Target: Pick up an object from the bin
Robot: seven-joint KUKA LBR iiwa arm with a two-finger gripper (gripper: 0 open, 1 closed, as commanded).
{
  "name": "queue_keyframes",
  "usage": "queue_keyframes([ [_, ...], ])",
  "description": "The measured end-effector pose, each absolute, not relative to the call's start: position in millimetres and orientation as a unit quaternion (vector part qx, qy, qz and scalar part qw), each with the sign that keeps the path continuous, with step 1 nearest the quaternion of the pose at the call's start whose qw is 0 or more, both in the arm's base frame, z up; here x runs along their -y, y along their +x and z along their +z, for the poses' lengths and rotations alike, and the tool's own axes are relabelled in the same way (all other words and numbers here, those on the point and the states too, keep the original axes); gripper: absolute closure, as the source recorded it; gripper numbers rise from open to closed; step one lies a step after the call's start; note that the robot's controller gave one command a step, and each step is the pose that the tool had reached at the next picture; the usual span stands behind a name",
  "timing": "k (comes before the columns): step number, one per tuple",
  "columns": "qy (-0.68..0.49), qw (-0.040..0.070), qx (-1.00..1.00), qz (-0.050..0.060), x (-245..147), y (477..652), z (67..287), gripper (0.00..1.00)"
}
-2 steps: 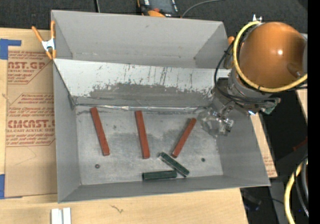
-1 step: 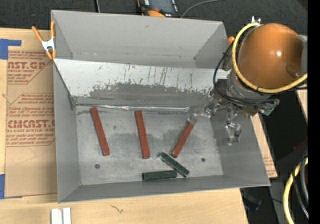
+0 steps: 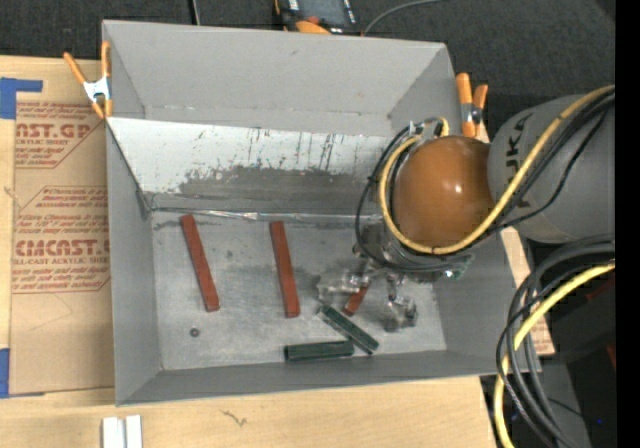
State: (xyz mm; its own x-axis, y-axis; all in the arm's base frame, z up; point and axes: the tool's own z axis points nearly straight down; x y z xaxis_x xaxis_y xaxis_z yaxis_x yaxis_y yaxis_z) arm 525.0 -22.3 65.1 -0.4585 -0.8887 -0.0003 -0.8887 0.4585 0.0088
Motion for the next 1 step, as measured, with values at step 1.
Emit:
queue_keyframes([
  [1, 0.52, 0.0, 0.854, -0.001, 24.1, 527.6, 70.1, 1.0],
])
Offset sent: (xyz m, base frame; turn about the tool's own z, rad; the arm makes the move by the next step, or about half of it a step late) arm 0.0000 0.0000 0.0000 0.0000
